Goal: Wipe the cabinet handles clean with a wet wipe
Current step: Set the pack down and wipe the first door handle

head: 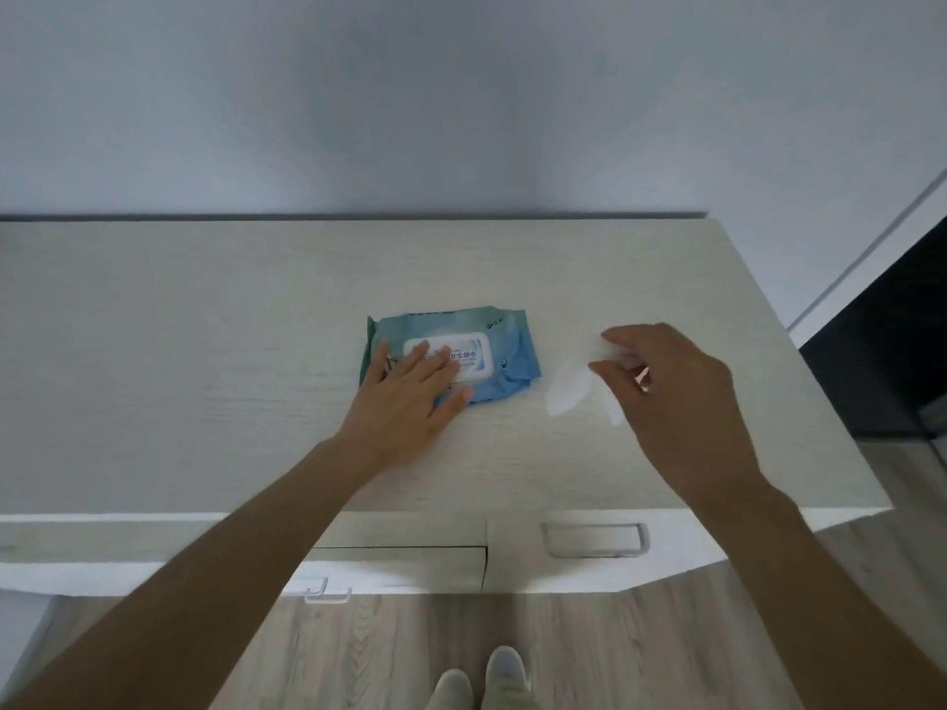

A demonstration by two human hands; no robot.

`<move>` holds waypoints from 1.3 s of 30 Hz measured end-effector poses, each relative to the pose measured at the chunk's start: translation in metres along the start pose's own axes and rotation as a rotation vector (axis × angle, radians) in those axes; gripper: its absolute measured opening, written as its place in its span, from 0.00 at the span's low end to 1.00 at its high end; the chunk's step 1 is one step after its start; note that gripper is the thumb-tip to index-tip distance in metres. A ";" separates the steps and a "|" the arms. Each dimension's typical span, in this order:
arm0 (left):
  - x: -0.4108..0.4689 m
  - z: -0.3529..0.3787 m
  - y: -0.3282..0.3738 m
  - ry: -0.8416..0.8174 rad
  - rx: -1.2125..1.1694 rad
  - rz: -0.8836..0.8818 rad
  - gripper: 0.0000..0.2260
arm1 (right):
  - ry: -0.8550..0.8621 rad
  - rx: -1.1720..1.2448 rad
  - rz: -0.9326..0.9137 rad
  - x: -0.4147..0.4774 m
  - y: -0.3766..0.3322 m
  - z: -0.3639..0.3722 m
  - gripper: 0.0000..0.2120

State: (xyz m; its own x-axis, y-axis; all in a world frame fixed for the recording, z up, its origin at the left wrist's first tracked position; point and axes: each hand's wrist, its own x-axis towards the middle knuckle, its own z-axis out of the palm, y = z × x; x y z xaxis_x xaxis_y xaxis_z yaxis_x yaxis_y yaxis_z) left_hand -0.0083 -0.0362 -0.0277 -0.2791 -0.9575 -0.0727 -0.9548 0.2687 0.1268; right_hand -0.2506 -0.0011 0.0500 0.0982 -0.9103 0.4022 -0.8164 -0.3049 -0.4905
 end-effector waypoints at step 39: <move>0.014 0.007 0.123 0.105 -0.650 -0.080 0.30 | -0.595 0.035 0.116 0.026 0.084 -0.011 0.12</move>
State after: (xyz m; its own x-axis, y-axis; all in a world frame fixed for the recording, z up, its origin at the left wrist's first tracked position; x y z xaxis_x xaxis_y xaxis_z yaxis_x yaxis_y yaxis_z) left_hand -0.1308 -0.0156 -0.0201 -0.1671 -0.9858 -0.0139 -0.7073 0.1100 0.6983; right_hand -0.3232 -0.0474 0.0276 0.3196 -0.9353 -0.1519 -0.8227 -0.1944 -0.5342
